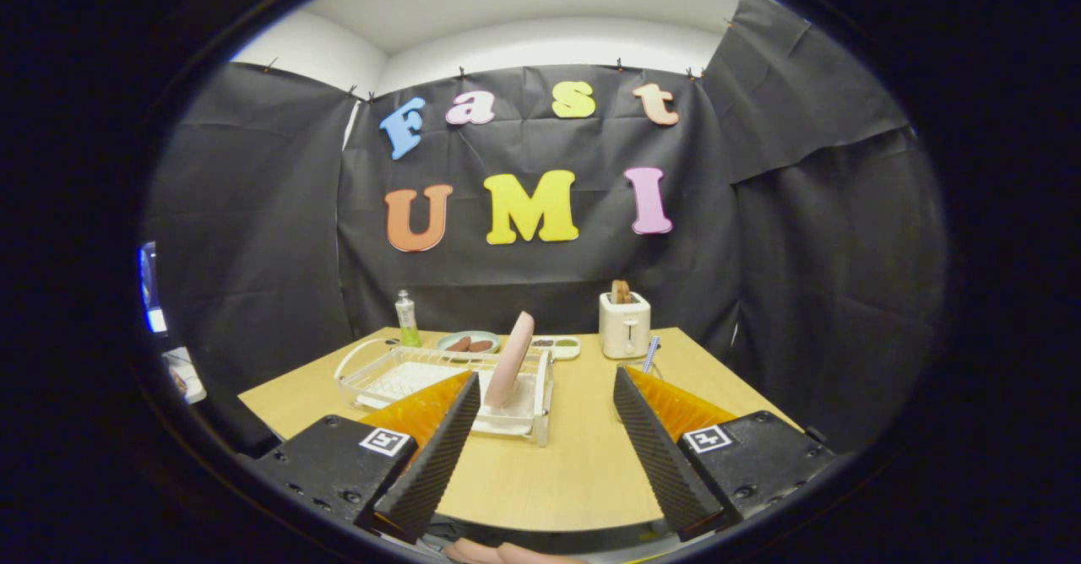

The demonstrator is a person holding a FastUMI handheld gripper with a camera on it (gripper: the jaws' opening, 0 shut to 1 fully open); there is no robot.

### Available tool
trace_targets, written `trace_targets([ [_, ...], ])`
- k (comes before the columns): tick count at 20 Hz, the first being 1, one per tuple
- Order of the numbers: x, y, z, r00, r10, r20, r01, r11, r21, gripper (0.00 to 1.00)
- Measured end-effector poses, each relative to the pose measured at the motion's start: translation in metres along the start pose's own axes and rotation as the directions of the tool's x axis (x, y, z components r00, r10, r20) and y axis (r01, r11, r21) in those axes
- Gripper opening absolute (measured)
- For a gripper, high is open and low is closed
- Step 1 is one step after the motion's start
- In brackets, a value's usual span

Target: Take the plate from the dish rack, then take the spoon from the basket and place it into the plate.

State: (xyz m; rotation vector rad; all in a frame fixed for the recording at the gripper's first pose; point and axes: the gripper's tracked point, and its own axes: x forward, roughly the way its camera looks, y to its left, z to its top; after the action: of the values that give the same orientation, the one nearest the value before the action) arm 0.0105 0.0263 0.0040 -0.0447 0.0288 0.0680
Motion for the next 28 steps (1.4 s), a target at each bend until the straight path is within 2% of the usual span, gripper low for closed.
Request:
trace_targets([
  [2, 0.014, 0.005, 0.005, 1.000, 0.006, -0.018, -0.007, 1.000, -0.020, 1.00],
  [5, 0.038, 0.021, 0.010, 0.994, 0.065, -0.088, -0.071, 0.995, -0.066, 1.00],
  [13, 0.142, 0.055, 0.057, 0.960, 0.082, -0.267, -0.111, 0.989, -0.098, 1.00],
  [18, 0.228, 0.063, 0.054, 0.870, 0.041, -0.491, -0.078, 0.995, -0.055, 1.00],
  [20, 0.253, 0.056, 0.048, 0.831, -0.014, -0.556, -0.034, 0.997, -0.076, 1.00],
  [23, 0.277, 0.049, 0.034, 0.752, -0.090, -0.653, 0.017, 0.993, -0.117, 0.98],
  [25, 0.288, 0.041, 0.031, 0.703, -0.165, -0.692, 0.062, 0.983, -0.172, 0.91],
  [27, 0.288, 0.031, 0.027, 0.627, -0.250, -0.738, 0.132, 0.968, -0.215, 0.72],
  [28, 0.291, 0.031, 0.026, 0.594, -0.271, -0.757, 0.142, 0.962, -0.233, 0.57],
])
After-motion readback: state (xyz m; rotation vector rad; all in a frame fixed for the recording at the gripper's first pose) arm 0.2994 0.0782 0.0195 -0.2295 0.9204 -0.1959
